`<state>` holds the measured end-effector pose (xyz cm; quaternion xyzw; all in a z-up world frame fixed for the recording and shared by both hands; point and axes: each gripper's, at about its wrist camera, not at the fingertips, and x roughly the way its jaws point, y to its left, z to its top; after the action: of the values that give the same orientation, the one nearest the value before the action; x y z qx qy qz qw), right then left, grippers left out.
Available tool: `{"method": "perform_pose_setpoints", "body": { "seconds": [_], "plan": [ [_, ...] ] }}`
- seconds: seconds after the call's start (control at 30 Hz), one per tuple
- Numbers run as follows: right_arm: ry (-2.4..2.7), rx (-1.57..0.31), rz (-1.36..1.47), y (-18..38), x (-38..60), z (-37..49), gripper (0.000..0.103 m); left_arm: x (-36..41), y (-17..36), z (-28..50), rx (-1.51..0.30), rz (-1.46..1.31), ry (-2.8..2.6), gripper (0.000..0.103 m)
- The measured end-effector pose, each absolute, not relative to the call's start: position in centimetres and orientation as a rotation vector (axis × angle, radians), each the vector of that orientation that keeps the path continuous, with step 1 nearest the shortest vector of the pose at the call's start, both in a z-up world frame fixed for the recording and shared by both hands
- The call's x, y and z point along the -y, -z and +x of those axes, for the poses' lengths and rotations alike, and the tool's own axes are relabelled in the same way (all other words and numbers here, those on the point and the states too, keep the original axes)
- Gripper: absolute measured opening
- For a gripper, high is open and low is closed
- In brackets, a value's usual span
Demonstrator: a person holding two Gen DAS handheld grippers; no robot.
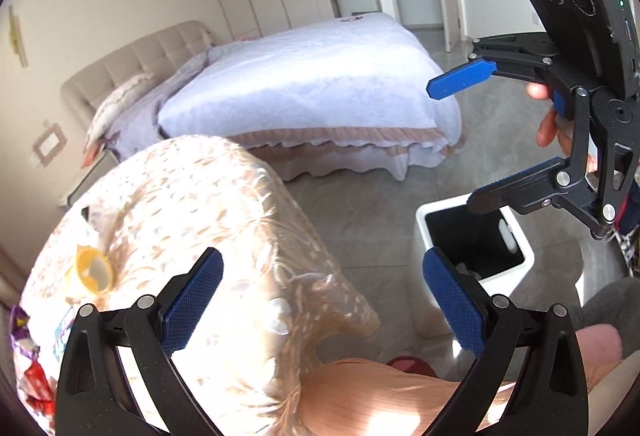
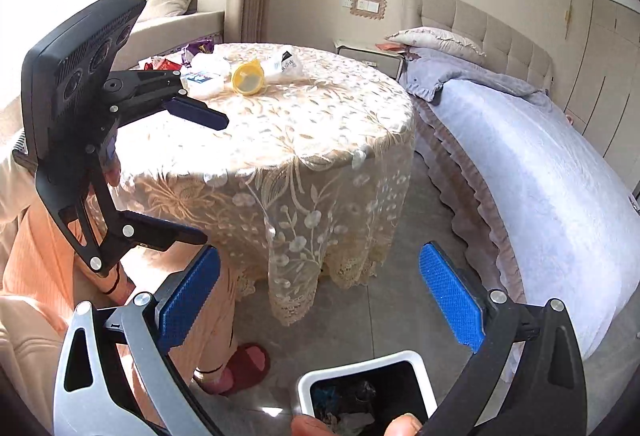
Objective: Collect trash
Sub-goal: 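Move both tools back over the table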
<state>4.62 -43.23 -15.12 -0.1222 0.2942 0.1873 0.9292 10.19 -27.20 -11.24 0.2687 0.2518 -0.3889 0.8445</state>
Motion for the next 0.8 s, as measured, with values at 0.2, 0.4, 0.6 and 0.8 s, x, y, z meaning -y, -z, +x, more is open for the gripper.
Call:
{"method": "perform_pose_setpoints", "body": {
  "seconds": [0.2,0.4,0.6,0.8],
  "plan": [
    [-0.465,-0.571,-0.287,13.8,38.5,7.4,0.1,22.6,9.9,12.3,-0.58,0.44,0.65,0.098],
    [-0.543,-0.548,-0.293,12.8,35.0,9.7,0.1,18.2,9.2,13.9,-0.603,0.342,0.543,0.098],
    [-0.549,-0.539,-0.257,12.4,32.4,13.0,0.1,14.4,9.4,16.7,-0.644,0.273,0.39,0.098],
    [-0.572,-0.536,-0.255,12.5,29.9,16.4,0.1,10.7,10.1,19.3,-0.7,0.2,0.274,0.098]
  ]
}}
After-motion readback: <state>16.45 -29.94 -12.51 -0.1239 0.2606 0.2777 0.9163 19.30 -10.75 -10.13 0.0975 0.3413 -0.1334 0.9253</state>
